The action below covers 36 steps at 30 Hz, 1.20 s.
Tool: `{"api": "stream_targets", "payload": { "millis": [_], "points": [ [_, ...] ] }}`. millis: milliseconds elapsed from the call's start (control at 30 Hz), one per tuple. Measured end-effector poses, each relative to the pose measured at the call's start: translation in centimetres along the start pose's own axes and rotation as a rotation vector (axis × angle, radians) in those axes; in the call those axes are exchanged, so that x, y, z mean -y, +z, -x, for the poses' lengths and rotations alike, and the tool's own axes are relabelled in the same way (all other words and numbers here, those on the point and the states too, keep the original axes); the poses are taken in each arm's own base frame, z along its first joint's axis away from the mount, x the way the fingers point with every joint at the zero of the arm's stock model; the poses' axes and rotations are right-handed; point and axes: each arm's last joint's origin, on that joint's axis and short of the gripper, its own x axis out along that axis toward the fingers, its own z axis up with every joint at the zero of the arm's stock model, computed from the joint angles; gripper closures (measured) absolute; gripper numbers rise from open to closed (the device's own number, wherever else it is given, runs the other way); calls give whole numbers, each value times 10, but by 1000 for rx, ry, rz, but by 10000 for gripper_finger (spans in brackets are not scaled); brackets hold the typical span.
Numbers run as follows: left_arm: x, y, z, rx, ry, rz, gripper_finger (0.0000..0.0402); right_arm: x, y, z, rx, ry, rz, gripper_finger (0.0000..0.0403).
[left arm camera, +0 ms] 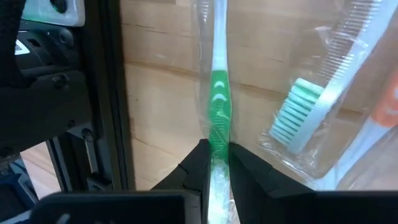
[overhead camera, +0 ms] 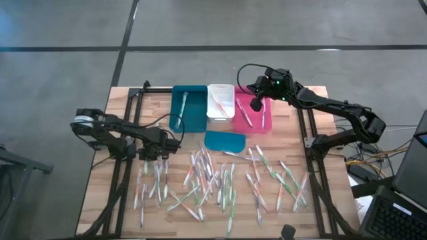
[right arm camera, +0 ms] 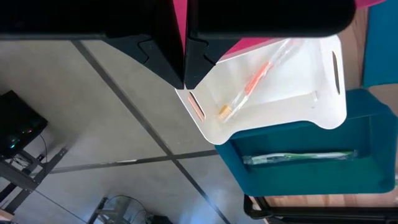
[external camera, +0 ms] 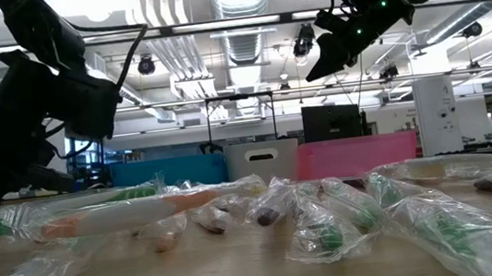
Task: Pick & Place Toothbrushes
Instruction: Put the green toothbrush into the blue bin
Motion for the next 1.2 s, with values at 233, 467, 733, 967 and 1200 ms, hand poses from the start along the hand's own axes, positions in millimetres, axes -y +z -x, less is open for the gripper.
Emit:
{"api": "stream_targets", "payload": {
  "millis": [233,467,733,967,1200],
  "points": [
    [2,0,4,-1,-9,-14,349,0,0,0,0,0,0,394],
    [-2,-2,21,-5,14,-39,349,0,0,0,0,0,0,394],
    [-14,0,63,125,-48,-26,349,0,0,0,0,0,-1,394],
    [-14,12,112,470,-321,26,349,0,0,0,0,0,-8,394],
    [2,27,163,924,-533,-55,349,-1,-2,0,-15,4,-13,394]
  ]
}}
